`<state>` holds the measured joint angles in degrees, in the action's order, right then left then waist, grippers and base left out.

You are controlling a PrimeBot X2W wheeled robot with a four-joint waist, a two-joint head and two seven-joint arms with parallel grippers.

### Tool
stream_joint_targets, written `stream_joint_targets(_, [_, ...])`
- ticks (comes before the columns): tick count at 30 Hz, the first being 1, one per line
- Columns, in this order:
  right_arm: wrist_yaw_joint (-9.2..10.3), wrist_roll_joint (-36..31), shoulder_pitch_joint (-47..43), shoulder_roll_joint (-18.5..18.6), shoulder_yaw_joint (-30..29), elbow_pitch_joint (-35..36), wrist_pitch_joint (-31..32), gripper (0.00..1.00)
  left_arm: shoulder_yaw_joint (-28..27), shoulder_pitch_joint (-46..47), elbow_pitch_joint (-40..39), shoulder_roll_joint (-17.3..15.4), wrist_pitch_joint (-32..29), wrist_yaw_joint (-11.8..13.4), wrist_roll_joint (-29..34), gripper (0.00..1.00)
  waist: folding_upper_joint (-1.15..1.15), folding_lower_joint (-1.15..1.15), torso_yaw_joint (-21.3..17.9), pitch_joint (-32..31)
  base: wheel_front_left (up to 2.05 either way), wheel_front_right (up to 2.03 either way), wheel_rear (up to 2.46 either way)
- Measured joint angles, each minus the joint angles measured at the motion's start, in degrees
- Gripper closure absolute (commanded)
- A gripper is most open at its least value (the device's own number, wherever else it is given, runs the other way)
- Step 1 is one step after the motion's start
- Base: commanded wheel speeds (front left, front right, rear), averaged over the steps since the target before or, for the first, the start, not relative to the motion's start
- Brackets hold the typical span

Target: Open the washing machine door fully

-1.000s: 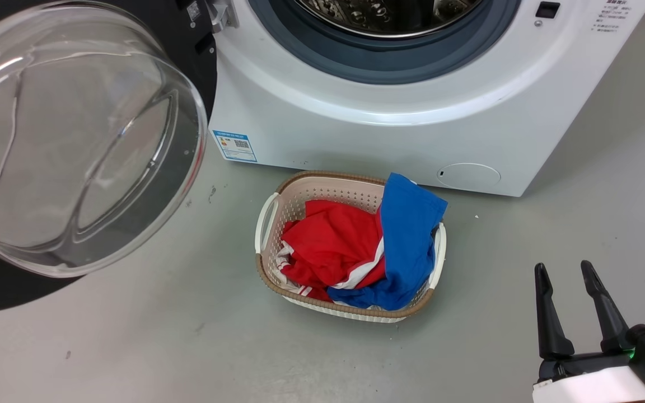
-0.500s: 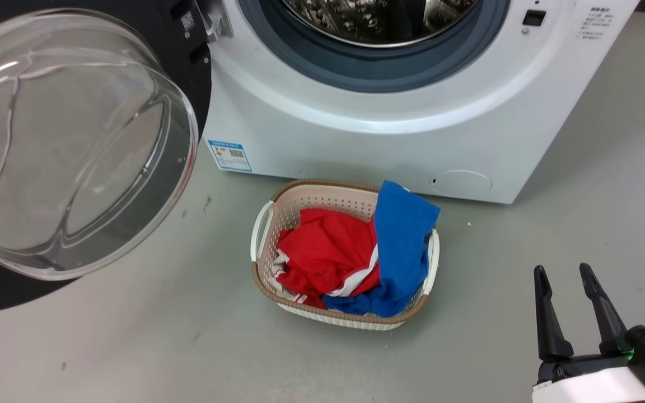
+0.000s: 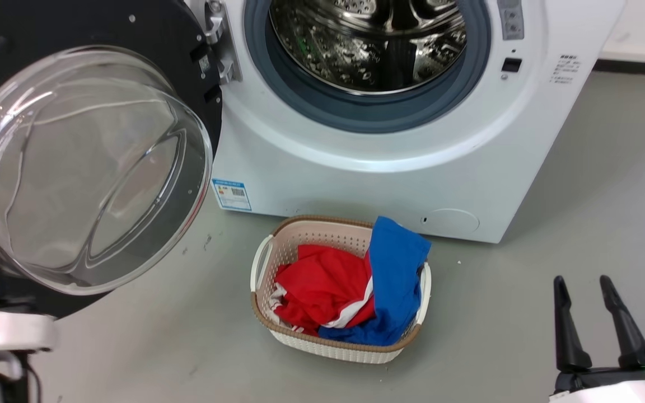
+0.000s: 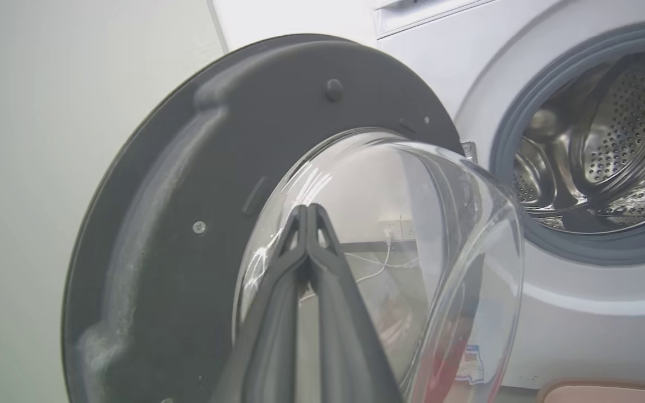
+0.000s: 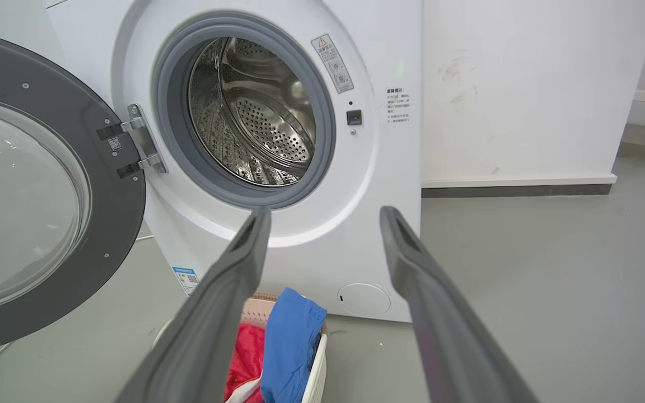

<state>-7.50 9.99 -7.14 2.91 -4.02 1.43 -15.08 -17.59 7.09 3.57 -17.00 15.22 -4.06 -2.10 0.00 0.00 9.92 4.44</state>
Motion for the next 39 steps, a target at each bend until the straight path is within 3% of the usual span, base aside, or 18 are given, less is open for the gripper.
stream_joint_targets(7, [0.0, -0.9, -0.6, 0.0, -1.5, 1.6, 0.0, 0.0, 8.1, -4.0, -6.3, 5.9, 0.0, -0.5, 1.9, 1.0, 0.0, 0.0, -1.1, -1.8, 0.0, 0.0, 0.0])
stream_joint_targets(15, [0.0, -1.4, -1.4, 0.0, -1.0, 2.6, 0.0, 0.0, 12.6, -6.1, -5.9, 10.2, 0.0, -0.9, 0.8, 1.0, 0.0, 0.0, -2.8, -2.6, 0.0, 0.0, 0.0])
stream_joint_targets(31, [0.0, -1.9, -4.2, 0.0, -2.3, 3.6, 0.0, 0.0, 17.6, -10.3, 0.4, 13.2, 0.0, -0.9, -0.3, 1.0, 0.0, 0.0, -5.4, -4.6, 0.0, 0.0, 0.0])
stream_joint_targets(32, [0.0, -1.9, -4.3, 0.0, -2.3, 3.7, 0.0, 0.0, 17.7, -10.4, 0.6, 13.2, 0.0, -0.9, -0.3, 0.86, 0.0, 0.0, -5.4, -4.7, 0.0, 0.0, 0.0])
stream_joint_targets(33, [0.0, -1.9, -4.5, 0.0, -2.4, 3.7, 0.0, 0.0, 17.9, -10.5, 0.7, 13.3, 0.0, -0.8, -0.2, 0.24, 0.0, 0.0, -5.4, -4.8, 0.0, 0.0, 0.0])
stream_joint_targets(34, [0.0, -1.9, -4.6, 0.0, -2.5, 3.7, 0.0, 0.0, 18.0, -10.5, 0.8, 13.3, 0.0, -0.7, -0.2, 0.0, 0.0, 0.0, -5.4, -4.9, 0.0, 0.0, 0.0])
stream_joint_targets(39, [0.0, -1.9, -4.9, 0.0, -2.8, 3.7, 0.0, 0.0, 18.3, -10.7, 0.8, 13.5, 0.0, -0.4, -0.2, 0.0, 0.0, 0.0, -5.3, -5.3, 0.0, 0.0, 0.0])
